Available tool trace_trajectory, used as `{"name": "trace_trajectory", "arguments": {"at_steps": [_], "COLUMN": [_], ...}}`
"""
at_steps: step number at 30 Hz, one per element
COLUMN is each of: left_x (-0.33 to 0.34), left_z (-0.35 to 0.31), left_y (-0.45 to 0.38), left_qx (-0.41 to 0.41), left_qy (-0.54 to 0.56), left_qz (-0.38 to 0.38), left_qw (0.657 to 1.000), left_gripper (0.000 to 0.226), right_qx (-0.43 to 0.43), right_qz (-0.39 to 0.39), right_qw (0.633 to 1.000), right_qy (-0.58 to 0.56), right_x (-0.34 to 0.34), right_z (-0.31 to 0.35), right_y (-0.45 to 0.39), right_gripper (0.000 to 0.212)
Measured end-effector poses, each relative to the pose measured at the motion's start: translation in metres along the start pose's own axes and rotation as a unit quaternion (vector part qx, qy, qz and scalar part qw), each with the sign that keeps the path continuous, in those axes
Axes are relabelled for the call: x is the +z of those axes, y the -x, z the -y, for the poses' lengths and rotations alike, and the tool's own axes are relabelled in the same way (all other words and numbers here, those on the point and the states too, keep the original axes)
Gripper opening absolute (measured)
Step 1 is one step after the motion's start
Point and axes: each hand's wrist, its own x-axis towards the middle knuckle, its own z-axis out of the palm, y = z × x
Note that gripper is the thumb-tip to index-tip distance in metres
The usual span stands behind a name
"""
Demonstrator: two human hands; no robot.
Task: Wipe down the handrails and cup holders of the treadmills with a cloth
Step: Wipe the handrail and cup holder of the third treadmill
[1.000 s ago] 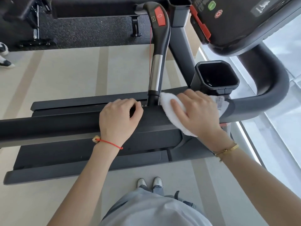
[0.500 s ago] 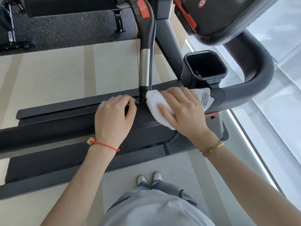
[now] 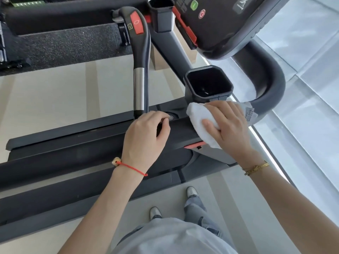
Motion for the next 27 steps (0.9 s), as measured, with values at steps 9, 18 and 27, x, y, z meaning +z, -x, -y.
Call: {"name": "trace_trajectory", "arguments": {"at_steps": [9, 18, 27], "left_x": [0.044, 0.077, 0.086], "left_z": [-0.033, -0.048, -0.043], "left_y": [-0.051, -0.1, -0.107], "left_qx": [-0.08, -0.169, -0.205], "left_qy": [-0.002, 0.003, 0.018], "left_qz": [-0.045, -0.055, -0.044], "left_qw": [0.996, 0.984, 0.978], "left_gripper": [0.02, 0.033, 0.037], "right_qx": [0.166, 0.207, 0.186], "right_qz": [-0.102, 0.163, 0.362], "right_qw": [0.974, 0.963, 0.902], "right_qy": [-0.119, -0.053, -0.146], "right_x": [-0.039, -0.018, 0.014], "right_z": [-0.073, -0.12, -0.128], "right_y": [-0.016, -0.073, -0.101], "right_gripper": [0.041, 0.029, 0.032]}}
